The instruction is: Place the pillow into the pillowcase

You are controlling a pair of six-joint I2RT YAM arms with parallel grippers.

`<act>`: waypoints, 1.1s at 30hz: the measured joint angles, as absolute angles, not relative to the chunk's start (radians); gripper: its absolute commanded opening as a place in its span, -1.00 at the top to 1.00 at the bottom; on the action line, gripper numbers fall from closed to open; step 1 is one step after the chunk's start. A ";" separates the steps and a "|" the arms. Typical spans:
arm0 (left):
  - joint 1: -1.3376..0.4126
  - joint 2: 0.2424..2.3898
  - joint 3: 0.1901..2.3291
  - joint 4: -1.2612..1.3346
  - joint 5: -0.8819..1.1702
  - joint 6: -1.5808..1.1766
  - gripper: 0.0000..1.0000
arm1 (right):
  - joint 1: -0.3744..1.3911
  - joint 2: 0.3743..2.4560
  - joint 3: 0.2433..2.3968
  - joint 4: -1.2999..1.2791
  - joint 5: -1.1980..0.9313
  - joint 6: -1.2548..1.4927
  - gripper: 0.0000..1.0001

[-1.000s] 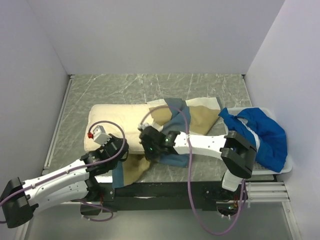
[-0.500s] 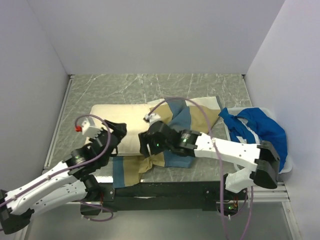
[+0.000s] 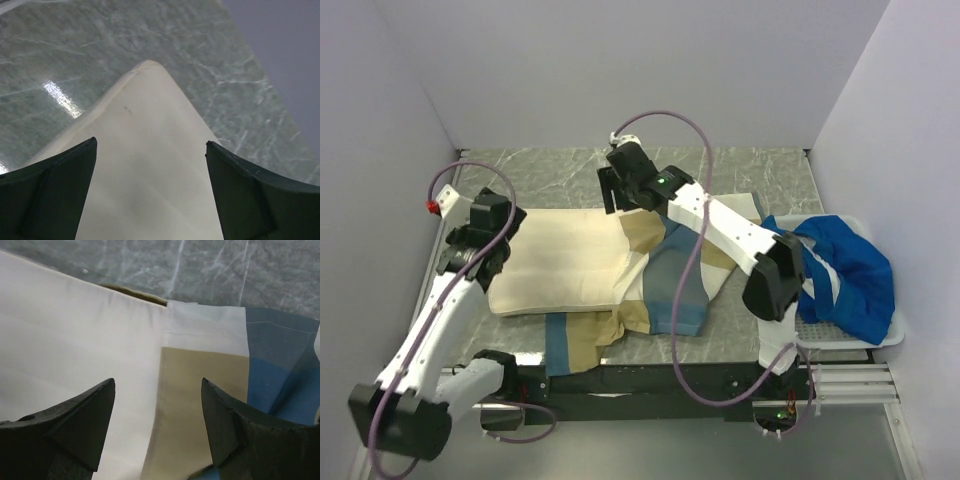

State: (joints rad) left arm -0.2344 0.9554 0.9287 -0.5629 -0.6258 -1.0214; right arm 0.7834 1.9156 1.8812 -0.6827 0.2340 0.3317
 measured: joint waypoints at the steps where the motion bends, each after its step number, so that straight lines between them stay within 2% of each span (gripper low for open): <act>1: -0.188 0.990 0.923 -0.542 -0.575 -0.986 -0.99 | 0.773 1.950 1.896 -0.693 0.230 0.315 -0.52; 4: -0.076 1.058 0.881 -0.482 -0.443 -0.903 -0.99 | 0.747 2.028 1.918 -0.723 0.209 0.276 -0.52; 10: 0.001 1.142 0.782 -0.401 -0.326 -0.846 -0.99 | 0.720 2.127 1.931 -0.745 0.157 0.237 -0.52; 14: 0.068 1.210 0.733 -0.347 -0.248 -0.827 -0.99 | 0.720 2.167 1.935 -0.743 0.157 0.229 -0.32; 17: 0.088 1.277 0.729 -0.289 -0.168 -0.809 -0.72 | 0.720 2.169 1.935 -0.739 0.166 0.225 -0.12; 18: 0.091 1.302 0.729 -0.266 -0.136 -0.803 -0.58 | 0.720 2.170 1.936 -0.738 0.173 0.226 0.05; 19: 0.094 1.326 0.729 -0.241 -0.104 -0.797 -0.06 | 0.720 2.172 1.937 -0.738 0.177 0.226 0.16; 20: 0.096 1.338 0.728 -0.220 -0.083 -0.797 0.17 | 0.720 2.176 1.944 -0.741 0.182 0.226 0.29; 21: 0.099 1.343 0.727 -0.203 -0.062 -0.802 0.81 | 0.720 2.185 1.956 -0.744 0.191 0.226 0.47; 22: 0.100 1.344 0.726 -0.185 -0.035 -0.793 0.98 | 0.720 2.196 1.971 -0.745 0.199 0.227 0.56; 23: 0.101 1.337 0.725 -0.171 -0.014 -0.793 0.98 | 0.720 2.206 1.984 -0.748 0.204 0.228 0.63; 24: 0.101 1.330 0.725 -0.158 0.010 -0.786 0.98 | 0.719 2.216 1.998 -0.751 0.210 0.231 0.81; 27: 0.101 1.284 0.723 -0.159 0.049 -0.775 0.98 | 0.720 2.230 2.041 -0.776 0.223 0.238 1.00; 33: 0.101 1.113 0.721 -0.220 0.113 -0.766 0.98 | 0.723 2.235 2.199 -0.836 0.241 0.248 1.00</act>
State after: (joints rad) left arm 0.1009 1.1133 0.7208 -0.2199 0.1127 -0.7662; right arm 0.7231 2.2353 2.1990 -0.8360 0.2413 0.2481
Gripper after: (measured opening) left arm 0.031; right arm 0.007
